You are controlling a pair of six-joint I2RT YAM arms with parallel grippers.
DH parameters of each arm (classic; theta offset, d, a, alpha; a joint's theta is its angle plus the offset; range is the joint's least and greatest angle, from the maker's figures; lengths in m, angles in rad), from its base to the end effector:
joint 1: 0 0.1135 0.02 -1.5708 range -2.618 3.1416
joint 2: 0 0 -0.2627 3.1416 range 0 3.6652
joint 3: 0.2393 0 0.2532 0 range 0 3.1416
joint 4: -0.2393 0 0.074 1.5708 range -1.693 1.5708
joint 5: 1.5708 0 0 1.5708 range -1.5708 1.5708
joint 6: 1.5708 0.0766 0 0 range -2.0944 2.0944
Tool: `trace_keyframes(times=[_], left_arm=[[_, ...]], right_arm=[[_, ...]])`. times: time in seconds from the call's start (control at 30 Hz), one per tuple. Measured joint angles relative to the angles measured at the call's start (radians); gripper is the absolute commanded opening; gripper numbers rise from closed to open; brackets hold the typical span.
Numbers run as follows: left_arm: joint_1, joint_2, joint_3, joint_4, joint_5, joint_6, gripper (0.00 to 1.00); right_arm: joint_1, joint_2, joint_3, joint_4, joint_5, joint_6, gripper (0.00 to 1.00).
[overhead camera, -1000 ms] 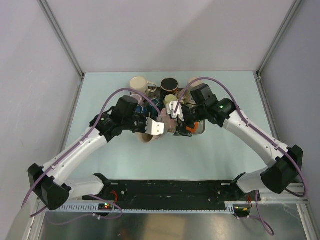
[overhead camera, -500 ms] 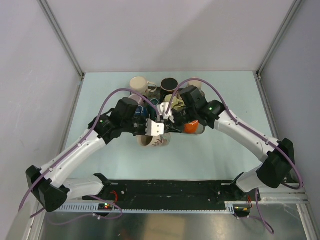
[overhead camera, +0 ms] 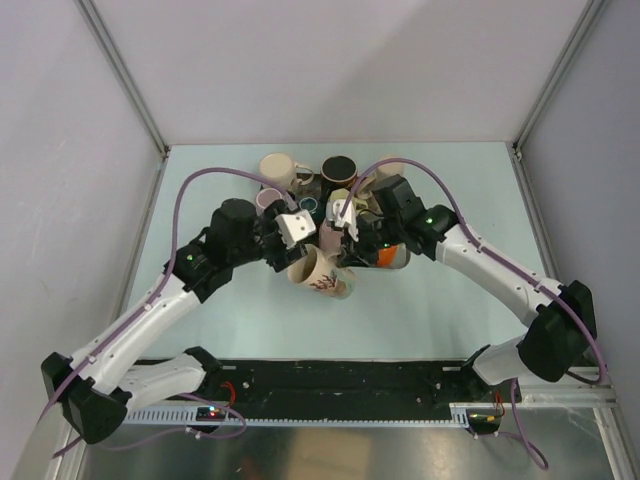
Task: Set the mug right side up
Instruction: Turn over the cup on the tray.
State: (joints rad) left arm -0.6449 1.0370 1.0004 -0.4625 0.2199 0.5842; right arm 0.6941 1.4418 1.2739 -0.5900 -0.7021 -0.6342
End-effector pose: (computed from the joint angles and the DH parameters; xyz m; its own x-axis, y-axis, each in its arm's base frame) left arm 0.2017 -0.1726 0.3194 0.0889 0.6067 -0.7900 0.8280 0.3958 0.3972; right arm 0.2258 0.2523 0.3010 0.0774 -0.5242 -0.8481 -0.9969 -0.0295 -0.0727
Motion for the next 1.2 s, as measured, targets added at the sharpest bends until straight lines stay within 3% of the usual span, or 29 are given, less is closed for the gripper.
trace_keyframes(times=[0.27,0.4,0.5,0.7,0.77,0.97,1.07,1.2], left_arm=[[0.053,-0.006,-0.045,0.056,0.077,-0.231,0.76],[0.097,0.063,-0.045,0.061,0.134,-0.311,0.69],[0.118,0.109,-0.045,0.069,0.192,-0.361,0.52],[0.13,0.15,-0.045,0.063,0.331,-0.388,0.06],[0.134,0.151,-0.045,0.048,0.369,-0.384,0.02],[0.142,0.151,-0.044,0.032,0.404,-0.382,0.0],[0.137,0.152,-0.035,0.01,0.367,-0.346,0.0],[0.137,0.153,-0.014,-0.045,0.306,-0.303,0.0]], right_arm=[[-0.003,-0.064,-0.041,0.029,0.018,0.032,0.0],[0.008,-0.108,-0.059,0.058,0.021,0.032,0.0],[0.024,-0.133,-0.069,0.07,0.034,0.031,0.0],[0.031,-0.139,-0.102,0.095,0.052,0.028,0.0],[0.027,-0.14,-0.111,0.1,0.054,0.016,0.01],[0.026,-0.142,-0.12,0.093,0.045,-0.014,0.39],[0.03,-0.141,-0.122,0.082,0.047,-0.023,0.48],[0.043,-0.135,-0.122,0.081,0.049,-0.051,0.53]])
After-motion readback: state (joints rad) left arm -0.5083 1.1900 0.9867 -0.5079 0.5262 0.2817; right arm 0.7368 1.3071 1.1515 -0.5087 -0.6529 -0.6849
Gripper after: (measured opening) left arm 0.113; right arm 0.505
